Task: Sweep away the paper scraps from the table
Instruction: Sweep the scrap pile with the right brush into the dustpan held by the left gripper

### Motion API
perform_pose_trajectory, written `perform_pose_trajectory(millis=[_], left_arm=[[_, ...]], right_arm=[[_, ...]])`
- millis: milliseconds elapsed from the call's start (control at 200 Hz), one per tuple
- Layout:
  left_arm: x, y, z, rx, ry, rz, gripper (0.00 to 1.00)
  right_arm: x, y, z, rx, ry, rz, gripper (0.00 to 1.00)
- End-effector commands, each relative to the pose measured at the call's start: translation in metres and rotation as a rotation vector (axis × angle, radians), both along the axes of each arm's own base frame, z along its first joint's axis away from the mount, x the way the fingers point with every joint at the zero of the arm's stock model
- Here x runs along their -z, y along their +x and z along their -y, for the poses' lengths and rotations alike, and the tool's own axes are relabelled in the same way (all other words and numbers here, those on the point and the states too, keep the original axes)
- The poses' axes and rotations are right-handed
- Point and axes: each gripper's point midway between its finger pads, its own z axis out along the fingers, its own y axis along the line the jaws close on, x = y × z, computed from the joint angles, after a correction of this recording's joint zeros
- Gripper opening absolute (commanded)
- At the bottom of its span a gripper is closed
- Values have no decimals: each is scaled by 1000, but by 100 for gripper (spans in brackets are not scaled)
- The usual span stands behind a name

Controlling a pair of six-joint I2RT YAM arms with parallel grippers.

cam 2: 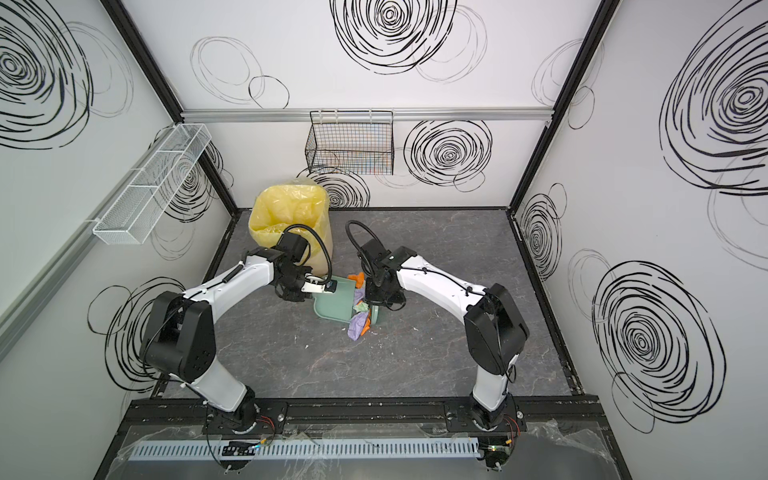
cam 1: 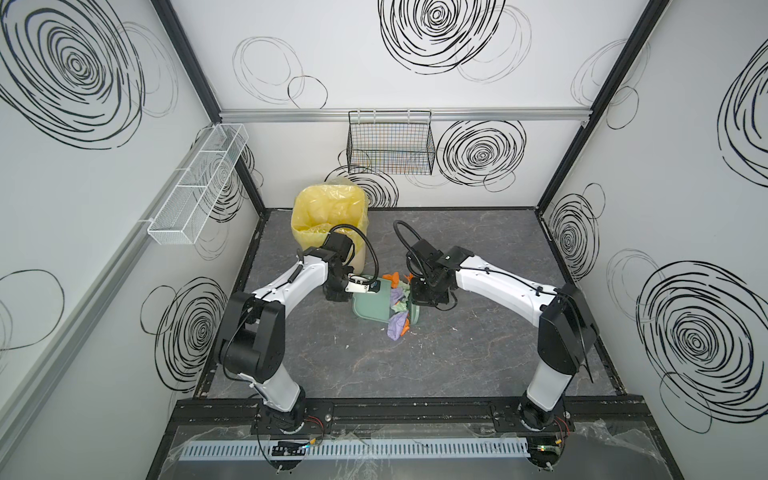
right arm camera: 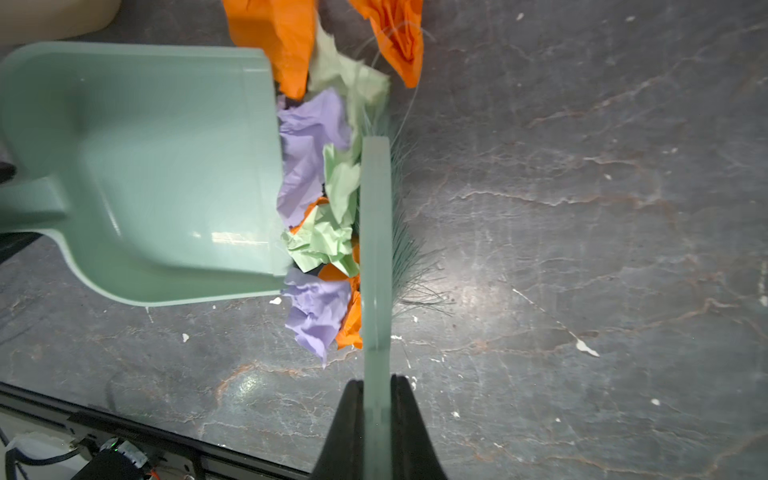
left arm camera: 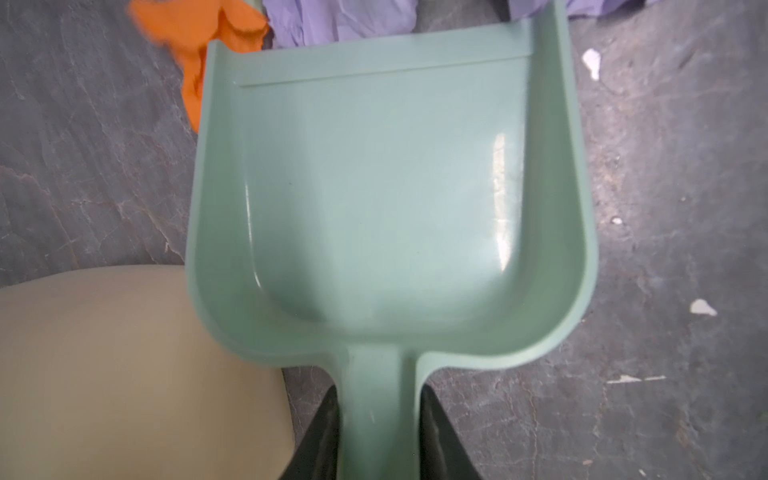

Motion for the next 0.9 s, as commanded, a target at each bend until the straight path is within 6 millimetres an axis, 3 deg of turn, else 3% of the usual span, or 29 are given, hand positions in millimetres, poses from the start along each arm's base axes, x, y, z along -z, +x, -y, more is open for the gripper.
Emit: perform_pose_trajectory(millis=[0,270,465,896], left_arm=[[7,-6,12,9,-27,-33,0],[10,-16,20,0,-68,-62,0],[12,-22,25,-15,-101,-96,0],[27,-43,18,-61,-159,-184,0]], right_arm=[[4,-8,-13,-7,25,-42,0],[-31,-11,-36,-10,127,-3,0],[-45,-22,-50,-30,169,1,0],[-72,-36,-45,-21,208,26,0]])
